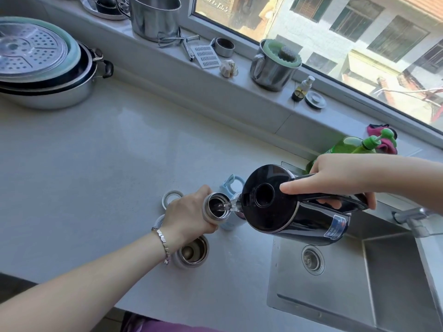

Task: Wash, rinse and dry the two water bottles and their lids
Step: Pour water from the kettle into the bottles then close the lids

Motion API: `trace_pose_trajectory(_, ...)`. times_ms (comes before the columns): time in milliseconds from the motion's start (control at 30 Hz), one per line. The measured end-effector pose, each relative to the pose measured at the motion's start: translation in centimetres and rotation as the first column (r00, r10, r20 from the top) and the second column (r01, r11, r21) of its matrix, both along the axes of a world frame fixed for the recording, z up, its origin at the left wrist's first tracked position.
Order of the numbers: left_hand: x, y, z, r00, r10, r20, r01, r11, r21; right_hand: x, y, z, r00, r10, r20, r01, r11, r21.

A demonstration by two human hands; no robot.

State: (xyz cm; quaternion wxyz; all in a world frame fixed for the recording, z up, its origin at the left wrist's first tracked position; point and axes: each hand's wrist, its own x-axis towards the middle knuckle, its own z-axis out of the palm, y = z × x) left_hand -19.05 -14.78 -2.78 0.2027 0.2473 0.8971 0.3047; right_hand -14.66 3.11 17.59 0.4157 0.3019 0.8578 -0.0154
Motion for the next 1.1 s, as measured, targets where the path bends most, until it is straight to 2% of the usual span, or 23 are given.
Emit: trace_pose_trajectory(1100,-0.37,-0.18,-0.28,1.0,0.0,0.014,0.0,1.0,-0.004,-0.9,-0.39,0.45,0.999,0.018,0.042,-0.018,1.0,0.002)
